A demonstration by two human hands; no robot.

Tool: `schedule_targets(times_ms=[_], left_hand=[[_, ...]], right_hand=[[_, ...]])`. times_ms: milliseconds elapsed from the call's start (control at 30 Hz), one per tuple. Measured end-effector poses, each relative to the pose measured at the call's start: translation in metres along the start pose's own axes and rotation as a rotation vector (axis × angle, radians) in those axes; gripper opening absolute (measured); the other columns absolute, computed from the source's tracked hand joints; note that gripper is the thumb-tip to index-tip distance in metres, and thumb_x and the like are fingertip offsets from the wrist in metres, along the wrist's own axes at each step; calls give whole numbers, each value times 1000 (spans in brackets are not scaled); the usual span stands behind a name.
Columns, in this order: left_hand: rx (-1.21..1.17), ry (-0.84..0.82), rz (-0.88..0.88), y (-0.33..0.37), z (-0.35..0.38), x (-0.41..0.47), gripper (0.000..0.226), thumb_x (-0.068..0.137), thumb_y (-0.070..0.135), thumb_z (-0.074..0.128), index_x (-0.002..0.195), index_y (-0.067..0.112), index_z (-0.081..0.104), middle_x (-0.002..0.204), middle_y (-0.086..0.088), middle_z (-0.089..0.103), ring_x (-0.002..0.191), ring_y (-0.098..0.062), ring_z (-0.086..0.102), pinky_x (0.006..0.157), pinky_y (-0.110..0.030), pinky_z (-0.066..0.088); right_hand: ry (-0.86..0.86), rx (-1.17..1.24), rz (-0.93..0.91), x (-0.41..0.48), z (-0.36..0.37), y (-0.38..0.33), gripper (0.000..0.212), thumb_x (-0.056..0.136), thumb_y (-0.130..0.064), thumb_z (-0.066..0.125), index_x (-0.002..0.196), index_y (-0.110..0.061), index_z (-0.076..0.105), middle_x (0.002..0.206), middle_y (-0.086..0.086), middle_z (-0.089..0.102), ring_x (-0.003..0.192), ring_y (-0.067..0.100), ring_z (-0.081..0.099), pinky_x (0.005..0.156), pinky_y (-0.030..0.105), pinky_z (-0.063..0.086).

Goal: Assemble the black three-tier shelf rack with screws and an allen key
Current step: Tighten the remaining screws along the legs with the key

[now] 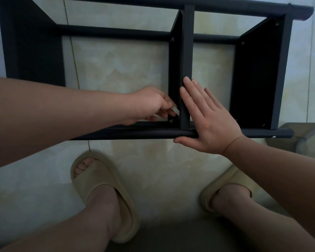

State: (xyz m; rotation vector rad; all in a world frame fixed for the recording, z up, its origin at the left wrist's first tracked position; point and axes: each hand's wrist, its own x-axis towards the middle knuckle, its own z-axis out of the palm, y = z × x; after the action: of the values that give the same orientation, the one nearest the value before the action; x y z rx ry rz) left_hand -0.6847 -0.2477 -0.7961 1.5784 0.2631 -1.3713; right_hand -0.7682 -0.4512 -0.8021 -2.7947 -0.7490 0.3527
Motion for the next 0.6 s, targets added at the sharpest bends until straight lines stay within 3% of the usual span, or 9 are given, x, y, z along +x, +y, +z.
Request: schedule_targets(times_ms=[267,600], left_hand=[[-27,-12,-20,-6,-1,-2,13,102,15,53,99,17,66,77,9,75,75,-8,61,67,-25,45],[12,-31,-39,-12,-3,-5,16,101,13,54,92,18,66,78,9,75,75,-7,62,67,-24,46]], right_hand=[[-4,-1,1,0,0,0,110,90,-80,44,160,-2,12,169,16,6,157,32,7,121,58,26],[-11,2,4,0,-1,0,110,90,-79,45,161,-2,12,169,17,6,157,32,6,121,58,25]])
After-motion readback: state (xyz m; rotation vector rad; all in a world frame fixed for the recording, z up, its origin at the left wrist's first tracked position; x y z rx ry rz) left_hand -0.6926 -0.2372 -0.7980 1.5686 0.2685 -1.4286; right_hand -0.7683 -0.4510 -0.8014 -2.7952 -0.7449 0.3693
